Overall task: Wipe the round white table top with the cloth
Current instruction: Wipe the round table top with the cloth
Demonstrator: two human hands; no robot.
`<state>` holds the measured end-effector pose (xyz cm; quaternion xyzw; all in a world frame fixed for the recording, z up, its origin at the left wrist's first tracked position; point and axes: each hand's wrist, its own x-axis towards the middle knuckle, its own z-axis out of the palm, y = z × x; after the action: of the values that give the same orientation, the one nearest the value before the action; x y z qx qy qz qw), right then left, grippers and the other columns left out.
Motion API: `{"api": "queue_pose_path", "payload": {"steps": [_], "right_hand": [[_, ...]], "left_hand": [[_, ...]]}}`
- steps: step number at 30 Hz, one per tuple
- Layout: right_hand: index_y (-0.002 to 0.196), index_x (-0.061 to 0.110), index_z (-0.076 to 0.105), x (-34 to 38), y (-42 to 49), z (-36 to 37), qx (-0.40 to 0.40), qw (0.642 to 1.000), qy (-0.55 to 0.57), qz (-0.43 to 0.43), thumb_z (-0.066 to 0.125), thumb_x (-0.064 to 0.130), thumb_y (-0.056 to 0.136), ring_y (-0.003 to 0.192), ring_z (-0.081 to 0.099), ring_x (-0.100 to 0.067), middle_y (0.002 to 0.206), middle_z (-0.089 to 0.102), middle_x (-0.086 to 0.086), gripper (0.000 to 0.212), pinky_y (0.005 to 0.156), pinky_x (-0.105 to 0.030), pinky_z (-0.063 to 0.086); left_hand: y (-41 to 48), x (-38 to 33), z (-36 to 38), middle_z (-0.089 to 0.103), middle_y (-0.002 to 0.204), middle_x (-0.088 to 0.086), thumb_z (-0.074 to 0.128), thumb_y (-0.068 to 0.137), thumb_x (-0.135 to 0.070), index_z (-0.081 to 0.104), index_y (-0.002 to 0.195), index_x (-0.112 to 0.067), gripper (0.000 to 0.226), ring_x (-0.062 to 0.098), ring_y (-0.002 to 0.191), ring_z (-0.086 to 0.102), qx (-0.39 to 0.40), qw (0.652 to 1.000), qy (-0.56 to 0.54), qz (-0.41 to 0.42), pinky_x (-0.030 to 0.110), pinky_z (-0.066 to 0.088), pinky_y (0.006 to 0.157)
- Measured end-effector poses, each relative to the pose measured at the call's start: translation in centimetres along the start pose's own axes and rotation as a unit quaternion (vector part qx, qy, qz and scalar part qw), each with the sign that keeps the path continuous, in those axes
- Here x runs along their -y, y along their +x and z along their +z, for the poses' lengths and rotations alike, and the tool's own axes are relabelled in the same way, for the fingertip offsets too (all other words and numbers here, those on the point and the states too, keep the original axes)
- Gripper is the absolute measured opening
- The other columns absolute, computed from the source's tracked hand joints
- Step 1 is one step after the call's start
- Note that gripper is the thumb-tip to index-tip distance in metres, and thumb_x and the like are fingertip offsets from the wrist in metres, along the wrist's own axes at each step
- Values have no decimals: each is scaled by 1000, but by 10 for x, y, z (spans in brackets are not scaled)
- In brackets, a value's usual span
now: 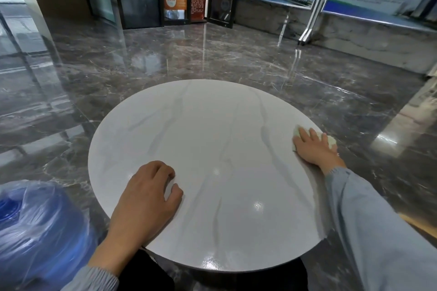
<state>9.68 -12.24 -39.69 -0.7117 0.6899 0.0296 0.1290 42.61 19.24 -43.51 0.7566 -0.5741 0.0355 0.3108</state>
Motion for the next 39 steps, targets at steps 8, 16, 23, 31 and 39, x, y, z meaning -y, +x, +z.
{"api": "queue_pose_path", "payload": {"steps": [8, 16, 23, 31, 39], "right_hand": [[161, 49, -1, 205, -64, 51, 30, 953, -46, -298, 16, 55, 106, 159, -11, -30, 173, -7, 11, 58, 123, -59, -10], [162, 47, 9, 194, -54, 47, 23, 937, -27, -346, 21, 58, 106, 159, 0, -24, 173, 4, 10, 58, 126, -52, 3], [161, 48, 9, -8, 34, -1, -27, 997, -10, -66, 13, 68, 96, 159, 4, -28, 173, 6, 9, 69, 125, -57, 6], [162, 48, 3, 93, 25, 7, 8, 994, 3, -113, 17, 55, 103, 159, -10, -29, 173, -5, 12, 60, 123, -59, -8], [162, 47, 4, 302, -107, 73, 73, 877, -79, -468, 19, 56, 106, 158, -13, -25, 173, -6, 11, 58, 123, -56, -12]], "left_hand": [[1, 2, -1, 55, 109, -14, 49, 88, -45, 63, 104, -26, 29, 12, 102, 53, 10, 1000, 2, -5, 30, 42, 88], [2, 0, -4, 54, 109, -17, 49, 87, -46, 62, 103, -30, 27, 8, 103, 50, 14, 1000, -14, -12, 27, 38, 91], [1, -1, -1, 56, 109, -14, 49, 88, -44, 63, 105, -26, 28, 11, 103, 52, 12, 1000, -6, -12, 29, 42, 90], [2, -3, -1, 56, 108, -14, 51, 88, -41, 64, 105, -24, 27, 12, 103, 53, 3, 1000, 1, -9, 30, 43, 89], [1, 2, 0, 57, 110, -11, 52, 87, -43, 63, 104, -26, 27, 15, 102, 54, 11, 1000, 2, -10, 28, 40, 89]]}}
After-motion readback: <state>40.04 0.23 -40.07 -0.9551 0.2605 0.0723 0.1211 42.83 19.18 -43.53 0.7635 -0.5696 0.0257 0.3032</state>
